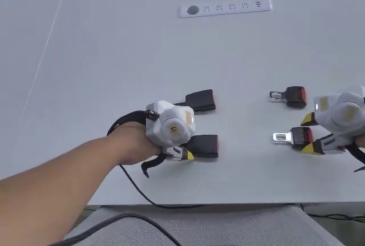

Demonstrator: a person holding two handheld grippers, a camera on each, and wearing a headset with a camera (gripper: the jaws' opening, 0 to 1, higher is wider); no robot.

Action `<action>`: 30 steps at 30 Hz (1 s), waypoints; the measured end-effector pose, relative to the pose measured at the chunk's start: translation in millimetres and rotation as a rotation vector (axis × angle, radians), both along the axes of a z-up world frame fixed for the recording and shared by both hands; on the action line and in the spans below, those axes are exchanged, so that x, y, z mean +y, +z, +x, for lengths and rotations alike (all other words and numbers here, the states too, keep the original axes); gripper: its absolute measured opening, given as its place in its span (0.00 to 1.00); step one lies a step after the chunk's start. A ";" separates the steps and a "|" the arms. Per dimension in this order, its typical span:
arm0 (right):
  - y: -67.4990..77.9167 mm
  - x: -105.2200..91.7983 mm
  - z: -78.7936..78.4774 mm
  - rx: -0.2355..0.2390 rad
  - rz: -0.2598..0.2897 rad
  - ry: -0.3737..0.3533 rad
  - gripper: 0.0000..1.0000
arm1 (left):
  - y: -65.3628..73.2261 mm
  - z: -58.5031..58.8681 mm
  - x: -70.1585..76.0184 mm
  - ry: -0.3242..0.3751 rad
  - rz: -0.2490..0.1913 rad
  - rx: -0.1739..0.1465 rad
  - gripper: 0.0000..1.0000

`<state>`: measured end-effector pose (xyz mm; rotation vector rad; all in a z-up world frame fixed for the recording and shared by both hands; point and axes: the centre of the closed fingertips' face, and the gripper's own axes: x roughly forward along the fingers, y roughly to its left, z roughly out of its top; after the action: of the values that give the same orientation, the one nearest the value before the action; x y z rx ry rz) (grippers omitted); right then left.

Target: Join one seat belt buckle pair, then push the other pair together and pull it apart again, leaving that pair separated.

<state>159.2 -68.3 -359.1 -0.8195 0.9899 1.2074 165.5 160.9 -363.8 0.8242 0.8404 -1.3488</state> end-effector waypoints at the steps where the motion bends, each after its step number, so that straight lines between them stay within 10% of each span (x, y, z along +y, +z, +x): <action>1: -1.4 -0.7 -0.2 0.003 -0.007 0.004 0.40 | -0.7 -0.8 -0.7 -0.004 0.001 0.005 0.39; 30: -11.6 -2.9 -0.8 0.037 -0.030 0.085 0.36 | -11.2 -3.6 -5.1 0.004 0.046 0.034 0.33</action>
<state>158.4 -71.1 -370.6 -0.8732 1.0141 1.2865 161.9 155.9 -375.0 0.8371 0.9014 -1.3478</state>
